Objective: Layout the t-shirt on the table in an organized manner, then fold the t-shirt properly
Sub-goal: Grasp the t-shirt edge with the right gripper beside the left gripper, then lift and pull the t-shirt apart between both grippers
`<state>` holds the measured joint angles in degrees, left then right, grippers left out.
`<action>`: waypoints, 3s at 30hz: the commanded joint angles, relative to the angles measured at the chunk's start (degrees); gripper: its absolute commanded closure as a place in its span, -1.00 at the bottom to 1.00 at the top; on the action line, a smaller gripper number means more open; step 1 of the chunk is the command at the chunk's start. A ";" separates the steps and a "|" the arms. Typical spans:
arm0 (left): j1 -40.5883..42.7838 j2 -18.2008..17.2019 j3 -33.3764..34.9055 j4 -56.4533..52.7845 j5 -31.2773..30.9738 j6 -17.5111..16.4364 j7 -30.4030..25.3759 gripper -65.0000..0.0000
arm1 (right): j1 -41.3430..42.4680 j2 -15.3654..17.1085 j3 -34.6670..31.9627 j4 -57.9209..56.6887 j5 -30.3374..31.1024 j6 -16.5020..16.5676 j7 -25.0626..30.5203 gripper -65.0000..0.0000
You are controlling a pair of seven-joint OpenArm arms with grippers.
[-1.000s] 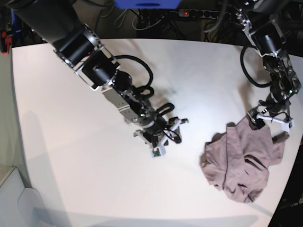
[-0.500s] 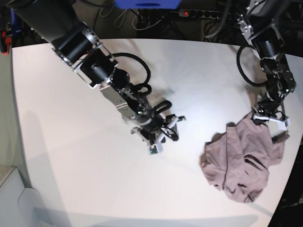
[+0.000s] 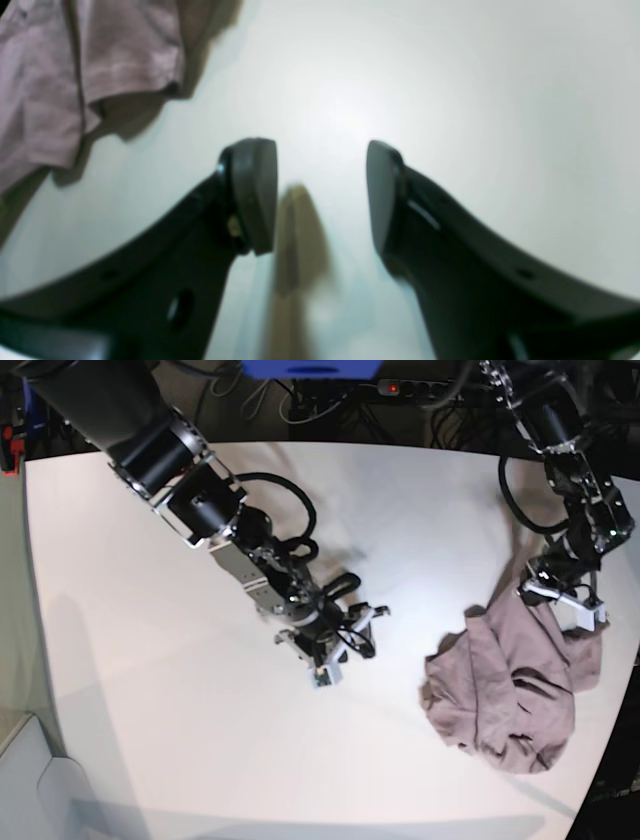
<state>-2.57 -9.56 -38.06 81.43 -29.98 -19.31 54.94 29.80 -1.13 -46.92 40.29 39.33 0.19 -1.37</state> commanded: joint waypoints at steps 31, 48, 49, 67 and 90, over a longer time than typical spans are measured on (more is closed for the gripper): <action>27.40 2.84 -3.74 24.20 -13.06 -1.04 3.22 0.99 | -2.42 -4.46 0.28 23.05 0.27 0.03 -11.69 0.09; 27.84 2.84 -7.43 23.50 -13.06 -1.04 3.30 0.99 | -1.71 -5.86 0.19 11.18 0.27 0.12 -5.97 0.09; 27.84 2.84 -7.34 23.50 -13.06 -1.04 3.30 0.99 | -1.71 -5.86 0.19 11.18 0.27 0.12 -5.97 0.09; 25.91 2.84 -6.99 20.95 -13.06 -1.04 3.30 0.99 | -5.05 -7.62 -4.03 11.09 0.27 0.21 -6.15 0.46; 25.82 0.82 -7.08 25.17 -13.58 -1.04 3.74 0.99 | -2.42 9.78 13.38 35.62 7.75 -0.05 -10.99 1.00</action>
<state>23.18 -8.05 -44.97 105.43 -42.68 -20.14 59.55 25.41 8.78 -34.00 74.63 45.69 0.38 -14.46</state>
